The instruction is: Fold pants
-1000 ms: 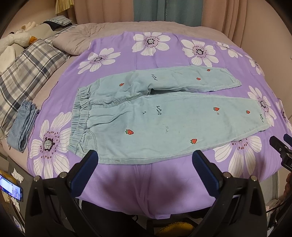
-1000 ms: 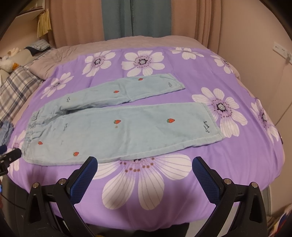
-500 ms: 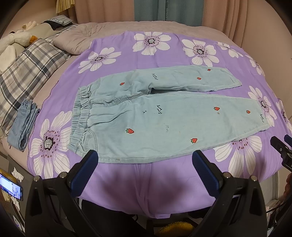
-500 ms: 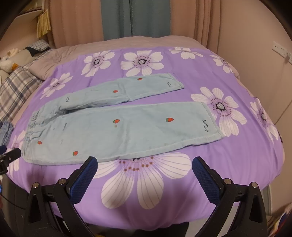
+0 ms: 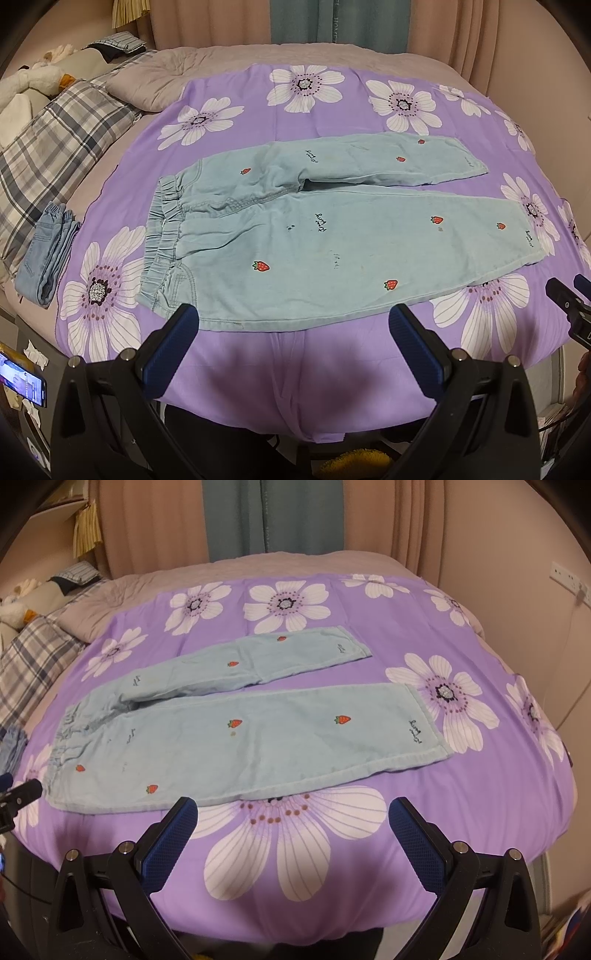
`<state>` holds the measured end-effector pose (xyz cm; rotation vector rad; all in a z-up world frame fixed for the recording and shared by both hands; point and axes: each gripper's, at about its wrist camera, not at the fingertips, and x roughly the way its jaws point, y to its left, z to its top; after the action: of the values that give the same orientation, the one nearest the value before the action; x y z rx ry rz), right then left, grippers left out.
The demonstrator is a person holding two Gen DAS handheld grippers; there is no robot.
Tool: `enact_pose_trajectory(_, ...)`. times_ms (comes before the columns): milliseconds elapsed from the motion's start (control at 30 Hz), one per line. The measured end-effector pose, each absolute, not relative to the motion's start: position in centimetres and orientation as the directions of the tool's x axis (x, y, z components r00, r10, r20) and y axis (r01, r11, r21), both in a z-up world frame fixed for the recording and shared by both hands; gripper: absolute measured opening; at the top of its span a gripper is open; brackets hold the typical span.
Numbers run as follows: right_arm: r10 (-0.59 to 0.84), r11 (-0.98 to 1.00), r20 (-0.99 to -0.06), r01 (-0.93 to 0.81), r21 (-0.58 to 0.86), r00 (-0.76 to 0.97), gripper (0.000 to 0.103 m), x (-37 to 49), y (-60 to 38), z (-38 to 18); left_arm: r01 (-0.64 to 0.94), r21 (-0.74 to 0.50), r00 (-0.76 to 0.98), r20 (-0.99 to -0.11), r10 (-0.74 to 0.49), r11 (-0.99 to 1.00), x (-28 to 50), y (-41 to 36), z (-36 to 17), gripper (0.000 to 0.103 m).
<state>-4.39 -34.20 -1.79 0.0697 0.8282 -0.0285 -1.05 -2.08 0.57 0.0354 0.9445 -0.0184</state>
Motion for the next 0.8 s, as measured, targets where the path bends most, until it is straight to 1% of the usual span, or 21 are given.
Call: enact_pose_trajectory(800,0.007,0.997,-0.740,0.050,0.056,0.673,0.102,-4.70,-34.33,-2.40,0.032,0.016,0.576,-0.818,-0.006,0.999,-0.87,-2.49,0.21,0.103)
